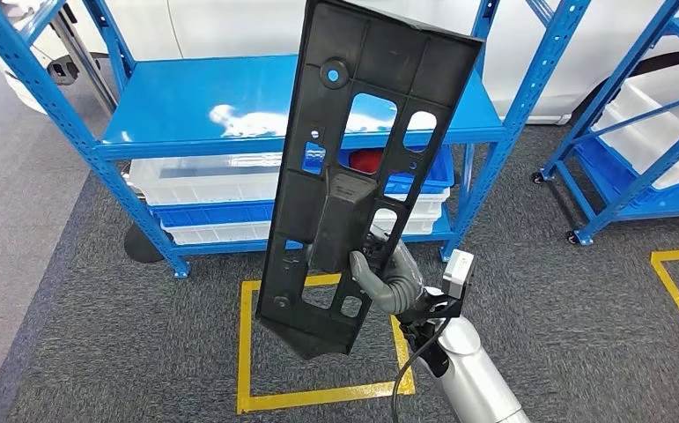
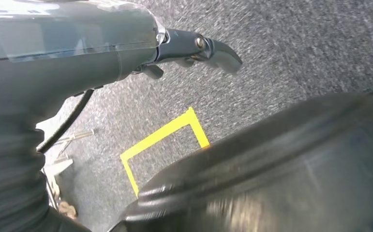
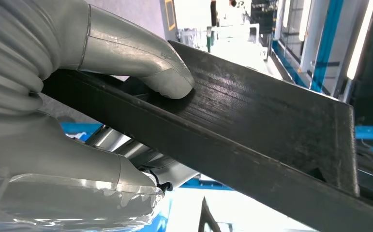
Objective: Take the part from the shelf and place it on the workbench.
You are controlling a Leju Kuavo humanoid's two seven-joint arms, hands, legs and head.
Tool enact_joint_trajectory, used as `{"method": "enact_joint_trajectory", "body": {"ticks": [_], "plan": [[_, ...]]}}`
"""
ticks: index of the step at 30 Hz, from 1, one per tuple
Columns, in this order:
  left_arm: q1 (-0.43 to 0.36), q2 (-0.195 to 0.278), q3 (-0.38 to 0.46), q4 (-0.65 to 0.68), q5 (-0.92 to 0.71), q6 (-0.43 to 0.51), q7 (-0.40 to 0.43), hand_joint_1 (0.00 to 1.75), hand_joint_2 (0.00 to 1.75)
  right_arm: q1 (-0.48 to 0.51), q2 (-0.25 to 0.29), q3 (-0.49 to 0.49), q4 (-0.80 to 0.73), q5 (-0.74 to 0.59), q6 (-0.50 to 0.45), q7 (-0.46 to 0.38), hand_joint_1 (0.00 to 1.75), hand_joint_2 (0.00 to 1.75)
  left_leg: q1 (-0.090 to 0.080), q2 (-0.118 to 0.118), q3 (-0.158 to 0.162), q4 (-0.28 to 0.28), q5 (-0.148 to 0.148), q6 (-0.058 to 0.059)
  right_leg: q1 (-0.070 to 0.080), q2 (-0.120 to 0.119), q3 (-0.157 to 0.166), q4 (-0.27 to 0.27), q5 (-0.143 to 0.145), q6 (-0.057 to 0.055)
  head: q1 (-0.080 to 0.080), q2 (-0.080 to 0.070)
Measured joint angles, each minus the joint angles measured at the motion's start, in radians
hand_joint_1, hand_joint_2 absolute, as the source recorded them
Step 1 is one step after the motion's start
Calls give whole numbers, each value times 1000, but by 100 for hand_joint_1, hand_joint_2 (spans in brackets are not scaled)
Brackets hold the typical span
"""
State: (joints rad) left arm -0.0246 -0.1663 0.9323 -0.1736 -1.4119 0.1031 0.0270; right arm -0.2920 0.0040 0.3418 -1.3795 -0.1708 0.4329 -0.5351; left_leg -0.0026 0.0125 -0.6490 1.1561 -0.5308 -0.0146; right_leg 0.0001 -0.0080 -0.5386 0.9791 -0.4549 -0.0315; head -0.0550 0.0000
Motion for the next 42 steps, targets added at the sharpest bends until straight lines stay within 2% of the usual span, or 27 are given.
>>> {"method": "enact_joint_trajectory", "body": {"ticks": [1,2,3,4,6,8,9,11,13,16,17,18,19,20,22,24,26,28,29,31,32,33,34,36,38,40,42], "plan": [[-2,0,0,0,0,0,-1,0,175,1,0,0,0,0,0,0,175,175,1,-6,-23,65,-32,-3,1,7,-5,1,4,-2,0,0],[-3,0,0,0,-1,-1,-1,0,175,3,0,0,0,0,0,0,175,175,1,-7,-36,108,-47,-6,2,17,-10,3,6,-2,0,0],[-4,0,0,0,-1,-1,-1,0,175,5,0,0,0,0,0,1,175,175,2,-8,-34,120,-43,-8,2,28,-14,6,9,-1,0,0],[-5,0,0,0,-2,-1,-1,0,175,6,0,0,0,0,0,1,175,175,2,-11,-14,93,-19,-9,1,39,-18,10,10,0,0,0],[-4,1,0,0,-3,-2,-1,0,175,9,0,0,0,0,0,1,175,175,5,-35,58,-30,37,-6,0,62,-28,21,10,5,0,0],[-3,2,0,-1,-3,-3,-1,0,175,10,0,0,-1,0,0,1,175,175,9,-69,108,-121,56,1,1,82,-40,33,11,14,0,0],[-3,2,0,-1,-3,-3,-1,0,175,11,0,-1,-1,0,0,1,175,175,9,-76,115,-135,52,6,1,92,-46,37,14,20,0,0],[-3,2,0,-1,-4,-5,-1,0,175,17,-1,-4,-2,-1,-1,0,175,175,11,-62,113,-144,54,16,2,110,-55,40,19,32,0,0],[-2,0,0,-1,-7,-7,0,0,175,21,-3,-9,-4,-2,-2,0,175,175,15,-42,111,-151,61,30,4,87,-71,69,0,43,0,0],[1,0,0,-1,-9,-11,1,0,175,28,-5,-15,-8,-3,-10,-4,175,175,14,-9,106,-154,64,40,-2,27,-153,239,-87,58,0,0],[2,0,0,-1,-9,-12,2,0,175,35,-5,-17,-9,-4,-15,-6,175,175,13,1,104,-153,65,40,-5,21,-179,295,-107,62,0,0],[3,0,0,-1,-9,-12,4,0,175,44,-7,-20,-12,-4,-18,-7,175,175,13,11,103,-153,65,40,-8,17,-191,320,-109,64,0,0],[4,0,0,-1,-9,-13,6,0,175,53,-8,-24,-17,-4,-21,-9,175,175,12,21,103,-153,64,40,-11,13,-181,306,-92,65,0,0],[4,0,0,-1,-9,-13,8,0,175,62,-10,-29,-22,-4,-23,-10,175,175,12,30,104,-152,64,39,-12,6,-152,252,-60,65,0,0],[5,0,0,-1,-9,-13,13,0,175,74,-12,-38,-37,-7,-25,-15,175,175,9,46,107,-151,61,33,-7,-30,-78,108,-4,56,0,0],[6,0,0,-1,-9,-13,16,0,175,88,-13,-49,-56,-10,-26,-17,175,175,4,59,108,-151,59,24,2,-51,-47,38,10,42,0,0],[7,0,0,-1,-9,-8,16,0,175,115,-13,-67,-77,-13,-27,-18,175,175,2,73,110,-153,57,13,4,-36,-50,33,12,29,0,0],[7,0,0,-3,-9,-2,14,0,175,146,-12,-89,-101,-17,-30,-19,175,175,4,55,104,-133,38,3,-1,-18,-49,25,18,16,0,0],[6,0,0,-4,-9,0,11,0,175,158,-11,-100,-114,-19,-32,-21,175,175,5,36,88,-97,13,0,-5,-9,-48,22,21,9,0,0],[3,1,0,-5,-8,5,6,0,175,181,-8,-123,-138,-19,-40,-25,175,175,6,1,30,33,-53,-3,-5,9,-49,21,23,3,0,0],[1,1,0,-5,-8,7,4,0,175,195,-8,-136,-150,-15,-46,-29,175,175,6,-5,-1,97,-75,-3,-4,20,-49,22,24,3,0,0],[-1,2,0,-5,-8,9,3,0,175,212,-8,-151,-163,-6,-54,-33,175,175,5,-7,-19,136,-81,-3,-4,33,-49,23,24,2,0,0],[-2,3,0,-5,-7,11,1,0,175,231,-8,-167,-178,7,-62,-39,175,175,5,-9,-20,136,-67,-3,-3,46,-49,25,23,3,0,0],[-2,6,1,-5,-4,16,-1,0,175,265,-6,-198,-211,38,-78,-51,175,175,8,-28,27,28,4,1,-4,74,-49,31,22,6,0,0],[-2,8,3,-5,0,18,-5,0,175,294,-2,-227,-251,73,-94,-62,175,175,13,-77,78,-90,50,6,-3,100,-57,43,18,14,0,0],[-3,9,5,-5,0,18,-9,0,175,332,1,-256,-300,119,-113,-72,175,175,12,-103,93,-127,51,13,-6,122,-69,49,20,28,0,0],[-4,8,6,-5,-2,14,-11,0,175,384,2,-290,-356,166,-132,-81,175,175,12,-84,95,-135,56,25,-11,135,-74,49,22,43,0,0]]}}
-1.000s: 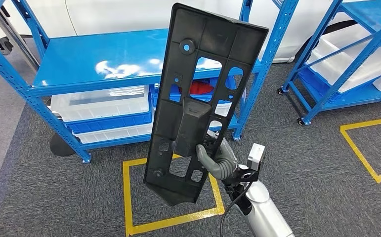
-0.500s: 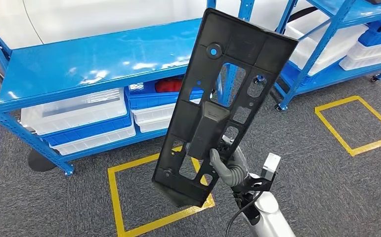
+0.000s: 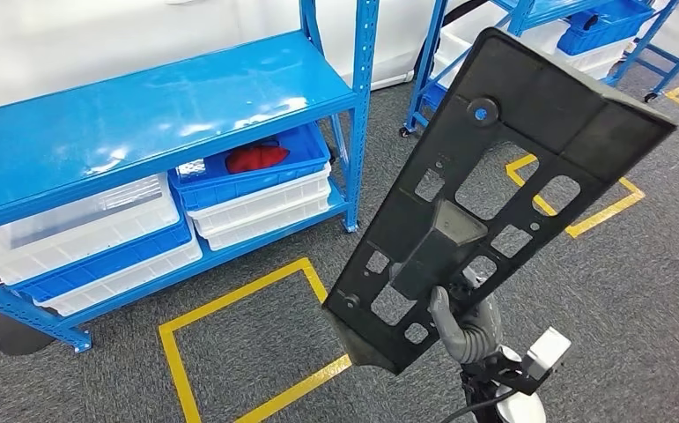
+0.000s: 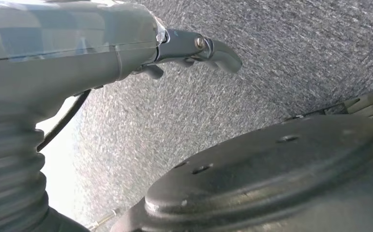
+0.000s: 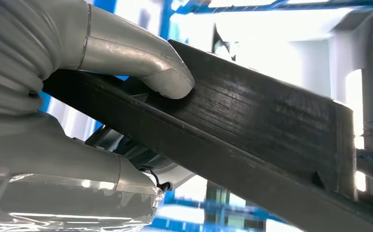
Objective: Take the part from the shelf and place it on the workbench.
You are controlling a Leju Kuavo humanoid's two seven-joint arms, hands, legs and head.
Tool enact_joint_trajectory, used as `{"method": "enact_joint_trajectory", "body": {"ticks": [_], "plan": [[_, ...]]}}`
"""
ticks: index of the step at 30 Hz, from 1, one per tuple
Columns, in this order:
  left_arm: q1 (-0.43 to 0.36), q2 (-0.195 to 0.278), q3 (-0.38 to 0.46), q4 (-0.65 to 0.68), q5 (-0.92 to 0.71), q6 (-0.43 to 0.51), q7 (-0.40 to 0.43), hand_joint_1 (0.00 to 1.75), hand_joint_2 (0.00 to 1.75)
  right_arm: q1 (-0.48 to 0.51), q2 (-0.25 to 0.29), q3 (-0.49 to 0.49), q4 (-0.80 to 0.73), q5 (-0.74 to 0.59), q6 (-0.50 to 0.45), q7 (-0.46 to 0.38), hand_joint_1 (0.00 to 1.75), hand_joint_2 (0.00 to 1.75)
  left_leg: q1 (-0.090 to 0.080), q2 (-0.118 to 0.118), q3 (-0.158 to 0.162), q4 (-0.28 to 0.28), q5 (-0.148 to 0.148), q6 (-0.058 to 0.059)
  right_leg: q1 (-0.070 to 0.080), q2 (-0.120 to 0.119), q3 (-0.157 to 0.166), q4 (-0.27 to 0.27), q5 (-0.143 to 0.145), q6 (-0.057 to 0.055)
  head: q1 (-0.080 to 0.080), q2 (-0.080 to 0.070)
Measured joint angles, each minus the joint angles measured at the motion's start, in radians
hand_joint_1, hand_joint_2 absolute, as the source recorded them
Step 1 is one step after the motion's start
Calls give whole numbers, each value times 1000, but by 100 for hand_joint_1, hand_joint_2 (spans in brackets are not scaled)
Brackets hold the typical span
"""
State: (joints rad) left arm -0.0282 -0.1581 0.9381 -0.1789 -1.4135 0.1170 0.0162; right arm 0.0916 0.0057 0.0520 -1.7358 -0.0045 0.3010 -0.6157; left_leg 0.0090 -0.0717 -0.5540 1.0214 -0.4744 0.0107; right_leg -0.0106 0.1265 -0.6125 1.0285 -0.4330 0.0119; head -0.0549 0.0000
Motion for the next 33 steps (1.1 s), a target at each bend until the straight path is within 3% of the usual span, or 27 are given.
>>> {"method": "enact_joint_trajectory", "body": {"ticks": [2,4,6,7,8,9,11,13,15,17,19,20,21,22,23,24,26,28,30,31,33], "plan": [[2,-1,0,0,-1,-4,0,0,175,46,0,-35,-52,32,-13,-6,175,175,3,24,4,-11,6,11,3,-39,-17,37,-25,11,0,0],[6,-1,1,0,-1,-7,0,0,175,77,0,-63,-95,49,-18,-7,175,175,2,52,5,-14,7,17,3,-98,-72,151,-87,20,0,0],[9,-1,1,0,-1,-8,0,0,175,105,0,-85,-127,68,-23,-7,175,175,-1,82,5,-13,5,19,0,-119,-125,261,-129,25,0,0],[10,-1,2,0,0,-7,-1,0,175,123,0,-95,-144,82,-26,-7,175,175,-1,96,5,-13,3,19,-2,-122,-128,270,-124,25,0,0],[11,-1,2,0,0,-5,-2,0,175,142,0,-106,-162,99,-29,-6,175,175,-2,108,6,-13,2,18,-2,-126,-106,234,-100,24,0,0],[12,-1,2,0,1,-4,-2,0,175,161,0,-117,-183,120,-30,-6,175,175,-2,118,9,-13,0,16,-2,-137,-66,164,-68,21,0,0],[16,-1,3,0,3,-1,-4,0,175,186,-1,-135,-219,155,-29,-7,175,175,-5,135,16,-14,-4,10,7,-176,11,28,-27,6,0,0],[18,0,6,0,6,3,-6,0,175,195,-7,-147,-243,179,-26,-9,175,175,-5,150,23,-17,-8,-1,16,-192,34,-17,-22,-9,0,0],[21,2,10,0,11,7,-8,0,175,202,-21,-154,-256,200,-20,-12,175,175,-5,164,30,-21,-11,-13,14,-171,35,-25,-16,-19,0,0],[21,4,15,0,19,10,-11,0,175,203,-39,-155,-261,217,-15,-15,175,175,-4,136,23,8,-37,-23,6,-150,42,-38,-6,-30,0,0],[17,7,20,0,24,12,-14,0,175,193,-55,-154,-258,230,-13,-17,175,175,-3,91,-25,116,-99,-28,4,-131,42,-44,1,-38,0,0],[14,8,22,0,23,11,-14,0,175,186,-63,-151,-255,237,-14,-17,175,175,-2,80,-58,186,-130,-30,6,-120,40,-43,1,-40,0,0],[11,8,22,0,21,10,-13,0,175,179,-69,-147,-250,244,-15,-15,175,175,-2,76,-85,240,-146,-31,6,-108,38,-42,2,-40,0,0],[9,9,22,0,18,8,-10,0,175,174,-74,-141,-246,250,-16,-12,175,175,-2,75,-97,262,-144,-32,7,-96,37,-40,2,-41,0,0],[7,10,23,0,13,6,-7,0,175,168,-80,-132,-241,255,-19,-10,175,175,-2,73,-89,243,-121,-31,7,-82,37,-37,1,-40,0,0],[6,10,23,0,9,4,-3,0,175,163,-86,-122,-236,257,-21,-8,175,175,-1,67,-65,189,-84,-30,6,-68,37,-34,0,-38,0,0],[5,11,22,0,1,0,1,0,175,151,-99,-99,-227,255,-26,-7,175,175,3,27,-8,55,-24,-24,7,-44,32,-22,-3,-32,0,0],[2,13,22,0,-5,-4,2,0,175,134,-116,-80,-216,244,-32,-7,175,175,3,-1,15,-6,-9,-16,6,-23,21,-13,-4,-20,0,0],[1,12,20,0,-13,-7,3,0,175,117,-131,-64,-201,226,-35,-7,175,175,1,12,16,-11,-8,-4,2,-6,14,-13,0,-6,0,0],[0,11,19,0,-18,-8,5,0,175,110,-137,-58,-193,217,-38,-7,175,175,2,22,19,-15,-5,3,2,-16,11,-9,-2,0,0,0],[1,10,15,0,-29,-12,11,0,175,95,-150,-51,-177,203,-48,-6,175,175,5,45,22,-23,1,15,3,-67,-16,47,-35,8,0,0]]}}
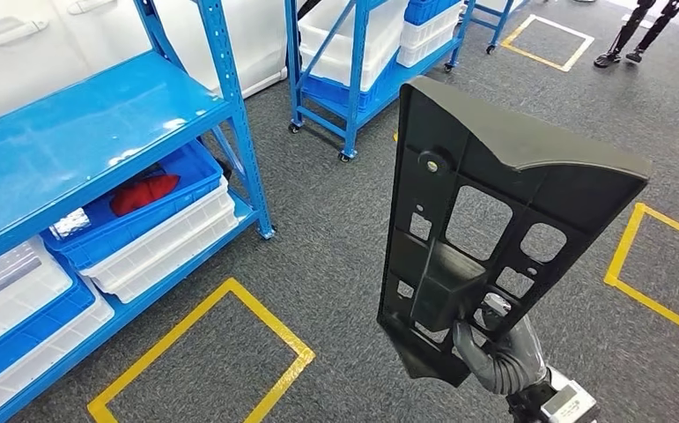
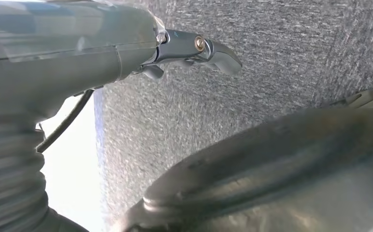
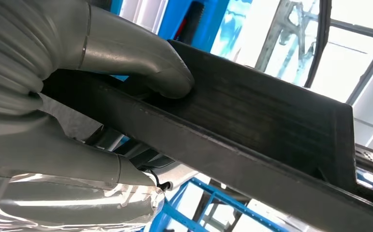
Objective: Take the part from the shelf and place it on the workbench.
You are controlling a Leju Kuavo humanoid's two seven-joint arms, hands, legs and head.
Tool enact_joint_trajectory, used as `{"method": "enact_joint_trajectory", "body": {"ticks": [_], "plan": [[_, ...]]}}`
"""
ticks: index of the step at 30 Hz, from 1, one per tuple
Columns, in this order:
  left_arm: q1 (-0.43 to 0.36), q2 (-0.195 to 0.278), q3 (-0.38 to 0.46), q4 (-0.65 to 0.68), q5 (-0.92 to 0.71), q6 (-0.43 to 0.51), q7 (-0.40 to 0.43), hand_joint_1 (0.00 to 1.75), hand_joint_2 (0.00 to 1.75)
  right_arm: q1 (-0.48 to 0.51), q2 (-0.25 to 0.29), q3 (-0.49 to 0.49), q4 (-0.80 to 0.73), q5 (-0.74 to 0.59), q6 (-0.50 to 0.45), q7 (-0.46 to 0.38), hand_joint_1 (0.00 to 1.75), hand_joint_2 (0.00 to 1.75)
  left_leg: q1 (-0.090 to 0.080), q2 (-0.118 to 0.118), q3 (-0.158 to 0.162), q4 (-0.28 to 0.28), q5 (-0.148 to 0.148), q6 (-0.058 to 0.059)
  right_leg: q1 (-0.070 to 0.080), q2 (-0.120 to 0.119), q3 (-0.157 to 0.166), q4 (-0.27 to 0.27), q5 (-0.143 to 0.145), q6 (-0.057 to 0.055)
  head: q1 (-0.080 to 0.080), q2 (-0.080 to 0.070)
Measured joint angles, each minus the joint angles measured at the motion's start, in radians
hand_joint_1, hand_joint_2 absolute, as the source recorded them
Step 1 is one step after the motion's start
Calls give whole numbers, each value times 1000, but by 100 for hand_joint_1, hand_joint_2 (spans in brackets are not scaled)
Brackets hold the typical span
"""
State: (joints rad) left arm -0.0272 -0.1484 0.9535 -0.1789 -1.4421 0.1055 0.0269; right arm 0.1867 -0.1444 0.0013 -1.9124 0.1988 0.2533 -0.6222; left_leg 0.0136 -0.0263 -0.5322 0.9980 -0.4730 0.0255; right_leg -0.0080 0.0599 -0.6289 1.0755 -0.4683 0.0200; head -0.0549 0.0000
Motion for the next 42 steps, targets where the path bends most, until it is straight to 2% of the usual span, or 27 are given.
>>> {"method": "enact_joint_trajectory", "body": {"ticks": [1,2,3,4,5,6,8,10,12,14,16,18,19,20,22,24,26,28,30,32,34,35,36,37,39,41,42], "plan": [[0,0,-2,0,-6,-2,4,0,175,-7,-5,3,9,-5,-8,0,175,175,-1,12,1,-1,0,3,-1,-28,-29,58,-31,4,0,0],[1,1,-4,0,-12,-5,6,0,175,-12,-10,6,19,-10,-18,1,175,175,-2,23,0,-1,-1,5,-3,-43,-64,127,-63,9,0,0],[1,1,-6,0,-17,-7,9,0,175,-14,-14,8,29,-16,-29,2,175,175,-3,35,1,-1,-2,5,-6,-49,-94,187,-84,13,0,0],[1,2,-9,0,-21,-9,12,0,175,-13,-18,8,39,-20,-41,5,175,175,-4,46,1,-1,-4,5,-8,-51,-110,218,-87,15,0,0],[1,3,-11,0,-24,-10,13,0,175,-12,-22,7,48,-24,-52,8,175,175,-4,57,3,-1,-6,4,-8,-54,-107,210,-73,16,0,0],[1,3,-14,0,-25,-11,15,0,175,-12,-25,6,57,-27,-62,12,175,175,-4,68,7,-1,-9,2,-8,-61,-82,163,-42,15,0,0],[2,3,-19,0,-25,-10,16,0,175,-17,-31,3,71,-31,-75,17,175,175,-7,87,15,0,-17,-5,-2,-97,-7,22,15,6,0,0],[5,4,-22,0,-25,-6,12,0,175,-31,-34,-3,90,-40,-89,21,175,175,-11,103,21,0,-24,-16,8,-117,31,-55,32,-8,0,0],[7,5,-24,0,-25,0,7,0,175,-44,-36,-17,114,-54,-100,22,175,175,-12,119,27,-3,-29,-26,13,-102,30,-63,29,-21,0,0],[8,7,-26,0,-24,5,3,0,175,-54,-38,-36,138,-68,-104,20,175,175,-10,103,24,15,-47,-36,8,-82,35,-71,32,-33,0,0],[5,9,-26,0,-23,9,-2,0,175,-68,-40,-48,158,-77,-106,16,175,175,-7,58,-19,110,-101,-41,3,-64,39,-77,35,-44,0,0],[0,12,-26,0,-22,10,-6,0,175,-79,-41,-53,174,-80,-106,15,175,175,-6,35,-89,248,-156,-42,4,-43,40,-77,34,-49,0,0],[-2,13,-26,0,-22,10,-7,0,175,-80,-41,-55,181,-81,-106,15,175,175,-6,32,-113,288,-160,-41,5,-30,41,-76,33,-50,0,0],[-3,13,-26,0,-22,10,-7,0,175,-81,-41,-56,187,-81,-106,15,175,175,-6,31,-121,291,-144,-40,6,-17,43,-75,32,-50,0,0],[-3,15,-26,0,-22,10,-7,0,175,-82,-41,-60,198,-84,-107,15,175,175,-6,15,-83,183,-62,-35,6,11,49,-71,28,-46,0,0],[-4,19,-26,0,-22,10,-6,0,175,-83,-42,-68,206,-93,-109,12,175,175,-5,-25,-33,57,-4,-28,6,35,49,-66,24,-40,0,0],[-5,21,-26,0,-23,11,-6,0,175,-84,-43,-77,211,-104,-106,8,175,175,-7,-42,-17,15,2,-22,2,56,41,-63,25,-28,0,0],[-6,20,-27,0,-25,11,-5,0,175,-81,-43,-84,213,-107,-97,4,175,175,-8,-25,-14,5,6,-13,-3,68,35,-63,27,-14,0,0],[-4,19,-29,0,-30,11,-4,0,175,-83,-44,-84,213,-97,-82,0,175,175,-6,-1,-8,-6,11,-1,-2,26,15,-24,4,-5,0,0],[-1,19,-30,0,-33,11,-6,0,175,-85,-43,-73,211,-81,-69,-3,175,175,-7,23,-5,-10,11,6,-3,-32,-42,88,-52,2,0,0],[2,19,-31,0,-34,12,-12,0,175,-82,-41,-51,209,-76,-46,-6,175,175,-10,46,-5,-9,8,8,-9,-49,-101,197,-89,10,0,0],[4,19,-31,0,-35,13,-16,0,175,-78,-41,-35,207,-77,-28,-9,175,175,-10,57,-3,-9,5,7,-12,-52,-108,208,-83,13,0,0],[5,19,-31,0,-34,14,-21,0,175,-74,-40,-17,204,-80,-7,-14,175,175,-11,68,-1,-9,3,5,-14,-58,-94,180,-60,14,0,0],[7,19,-31,0,-34,16,-25,0,175,-70,-40,5,198,-83,12,-19,175,175,-11,79,4,-9,-1,2,-15,-70,-60,118,-26,14,0,0],[10,19,-31,1,-32,18,-29,0,175,-66,-40,53,184,-82,34,-28,175,175,-14,96,13,-8,-9,-8,-9,-110,10,-12,18,6,0,0],[12,19,-31,1,-29,20,-30,0,175,-65,-40,98,170,-75,38,-35,175,175,-17,109,19,-8,-16,-19,1,-123,33,-61,23,-9,0,0],[13,19,-31,1,-27,21,-30,0,175,-65,-40,118,165,-70,36,-37,175,175,-18,117,22,-8,-18,-26,5,-111,31,-62,23,-16,0,0]]}}
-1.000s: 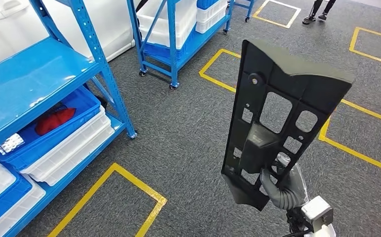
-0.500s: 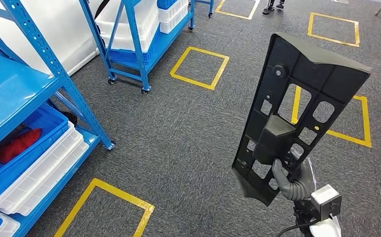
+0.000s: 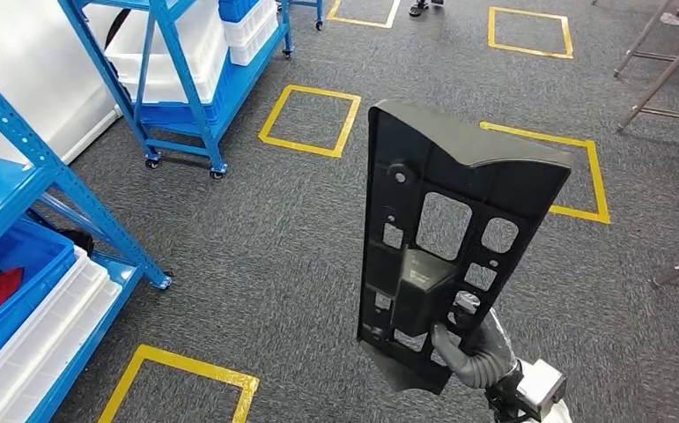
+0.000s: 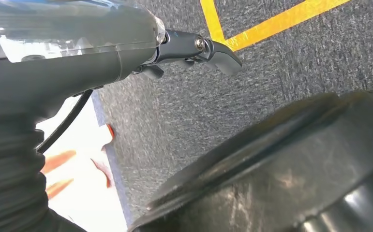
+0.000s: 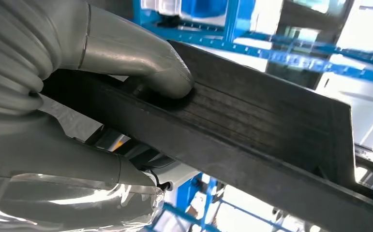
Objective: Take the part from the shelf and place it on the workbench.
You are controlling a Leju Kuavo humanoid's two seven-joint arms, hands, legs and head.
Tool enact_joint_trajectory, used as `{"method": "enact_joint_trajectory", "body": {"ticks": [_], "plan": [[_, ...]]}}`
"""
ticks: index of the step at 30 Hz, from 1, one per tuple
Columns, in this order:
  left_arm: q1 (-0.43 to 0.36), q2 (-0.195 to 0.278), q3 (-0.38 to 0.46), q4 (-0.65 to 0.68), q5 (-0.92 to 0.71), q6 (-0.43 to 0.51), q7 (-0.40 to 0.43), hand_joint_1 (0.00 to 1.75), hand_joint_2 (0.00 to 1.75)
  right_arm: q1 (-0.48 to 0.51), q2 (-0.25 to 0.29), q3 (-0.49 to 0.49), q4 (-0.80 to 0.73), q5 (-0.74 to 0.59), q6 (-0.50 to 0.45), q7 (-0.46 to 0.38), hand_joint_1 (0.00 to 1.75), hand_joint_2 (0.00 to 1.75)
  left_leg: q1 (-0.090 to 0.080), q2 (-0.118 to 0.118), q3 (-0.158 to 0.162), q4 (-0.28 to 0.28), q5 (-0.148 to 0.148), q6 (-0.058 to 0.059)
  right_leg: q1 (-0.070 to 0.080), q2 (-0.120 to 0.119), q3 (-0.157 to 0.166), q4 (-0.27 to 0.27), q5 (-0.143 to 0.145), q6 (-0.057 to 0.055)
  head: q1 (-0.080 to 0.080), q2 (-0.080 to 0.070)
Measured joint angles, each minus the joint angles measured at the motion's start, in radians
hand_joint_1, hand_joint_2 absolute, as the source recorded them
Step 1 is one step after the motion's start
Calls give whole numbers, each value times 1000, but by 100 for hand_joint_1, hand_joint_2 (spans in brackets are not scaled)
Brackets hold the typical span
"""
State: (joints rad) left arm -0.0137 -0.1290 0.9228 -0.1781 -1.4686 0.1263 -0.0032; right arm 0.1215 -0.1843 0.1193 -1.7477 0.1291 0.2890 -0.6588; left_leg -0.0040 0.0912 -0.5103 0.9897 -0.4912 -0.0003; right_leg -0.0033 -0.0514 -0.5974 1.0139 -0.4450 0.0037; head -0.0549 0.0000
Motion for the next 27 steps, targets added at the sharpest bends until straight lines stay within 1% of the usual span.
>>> {"method": "enact_joint_trajectory", "body": {"ticks": [1,2,3,4,5,6,7,8,9,10,11,12,13,14,15,16,17,18,19,20,21,22,23,24,25,26,27], "plan": [[1,0,0,0,2,0,0,0,175,-1,0,20,-5,6,-4,-1,175,175,2,6,2,-1,-3,-6,-1,11,1,-2,1,-7,0,0],[1,0,0,0,4,1,1,0,175,-1,0,40,-11,10,-12,-1,175,175,4,-1,3,6,-11,-12,-3,22,3,-7,3,-13,0,0],[0,0,0,0,5,1,1,0,175,-4,0,57,-16,15,-23,1,175,175,6,-19,-5,29,-27,-17,-5,32,6,-11,5,-20,0,0],[-2,0,0,0,6,1,2,0,175,-8,0,70,-20,18,-38,4,175,175,8,-43,-26,74,-53,-20,-8,42,9,-15,7,-26,0,0],[-5,0,1,0,7,1,4,0,175,-12,0,78,-23,17,-55,8,175,175,9,-68,-56,139,-85,-22,-6,51,10,-16,8,-30,0,0],[-9,0,1,0,8,-1,6,0,175,-16,0,79,-23,11,-76,15,175,175,9,-82,-93,213,-116,-24,-5,60,9,-15,8,-33,0,0],[-12,0,2,0,8,-2,10,0,175,-18,-1,75,-22,0,-95,22,175,175,9,-87,-126,274,-134,-25,-3,72,10,-15,7,-34,0,0],[-15,0,2,0,8,-4,14,0,175,-20,-2,65,-19,-16,-112,29,175,175,9,-88,-145,304,-134,-24,-2,85,11,-14,7,-34,0,0],[-16,0,2,0,8,-5,17,0,175,-23,-3,50,-15,-36,-124,35,175,175,9,-90,-145,293,-112,-23,-1,99,12,-13,7,-34,0,0],[-16,0,2,0,8,-6,21,0,175,-27,-4,32,-9,-58,-127,39,175,175,10,-96,-125,241,-74,-22,-1,113,13,-10,6,-33,0,0],[-17,0,2,0,7,-7,24,0,175,-33,-4,11,0,-81,-127,42,175,175,12,-114,-95,167,-33,-20,-2,127,14,-8,5,-31,0,0],[-18,0,2,0,6,-8,26,0,175,-40,-5,-11,11,-106,-122,44,175,175,15,-136,-67,98,-4,-17,-1,140,12,-2,3,-27,0,0],[-19,0,2,0,6,-8,28,0,175,-49,-6,-36,25,-130,-114,48,175,175,16,-154,-47,51,13,-14,-1,152,8,2,2,-21,0,0],[-20,0,2,0,5,-9,30,0,175,-57,-6,-60,39,-149,-106,51,175,175,16,-166,-39,28,16,-10,-1,163,3,5,3,-15,0,0],[-21,0,2,0,5,-9,32,0,175,-64,-7,-85,55,-165,-96,53,175,175,14,-163,-38,24,14,-4,-3,174,-2,5,4,-7,0,0],[-21,-1,2,0,5,-10,33,0,175,-70,-8,-109,71,-177,-84,54,175,175,13,-153,-37,22,17,4,-6,183,-4,4,7,1,0,0],[-21,-2,2,0,4,-10,35,0,175,-74,-9,-129,86,-185,-72,55,175,175,12,-143,-35,18,21,11,-6,174,-8,8,5,6,0,0],[-20,-3,1,0,4,-11,36,0,175,-79,-9,-144,98,-190,-60,56,175,175,13,-130,-33,13,25,18,-6,151,-18,26,-8,12,0,0],[-18,-4,1,0,4,-11,37,0,175,-84,-10,-154,107,-191,-51,57,175,175,13,-118,-32,9,27,24,-6,121,-37,64,-30,16,0,0],[-17,-4,1,0,4,-12,38,0,175,-88,-9,-159,113,-188,-43,58,175,175,12,-105,-32,7,28,28,-6,88,-65,121,-61,19,0,0],[-15,-4,2,0,4,-12,37,0,175,-90,-7,-160,117,-183,-36,58,175,175,10,-93,-33,7,27,30,-8,69,-99,189,-94,23,0,0],[-14,-4,2,0,4,-12,37,0,175,-89,-5,-158,119,-175,-28,59,175,175,8,-81,-33,7,25,31,-10,62,-129,248,-115,26,0,0],[-13,-4,2,0,4,-12,36,0,175,-86,-2,-154,120,-165,-21,60,175,175,7,-69,-32,8,23,31,-12,59,-145,279,-119,28,0,0],[-12,-5,1,0,3,-12,35,0,175,-81,1,-147,119,-153,-16,60,175,175,7,-58,-31,8,21,30,-13,56,-142,274,-106,29,0,0],[-10,-5,1,0,2,-11,32,0,175,-76,3,-137,113,-140,-12,60,175,175,7,-47,-28,8,18,28,-14,49,-117,228,-76,29,0,0],[-9,-5,1,0,1,-11,28,0,175,-69,5,-125,102,-125,-10,59,175,175,7,-37,-23,8,14,24,-14,34,-78,155,-43,29,0,0],[-7,-5,1,0,0,-10,24,0,175,-61,7,-109,87,-110,-10,57,175,175,4,-29,-19,8,10,20,-10,15,-42,89,-21,25,0,0]]}}
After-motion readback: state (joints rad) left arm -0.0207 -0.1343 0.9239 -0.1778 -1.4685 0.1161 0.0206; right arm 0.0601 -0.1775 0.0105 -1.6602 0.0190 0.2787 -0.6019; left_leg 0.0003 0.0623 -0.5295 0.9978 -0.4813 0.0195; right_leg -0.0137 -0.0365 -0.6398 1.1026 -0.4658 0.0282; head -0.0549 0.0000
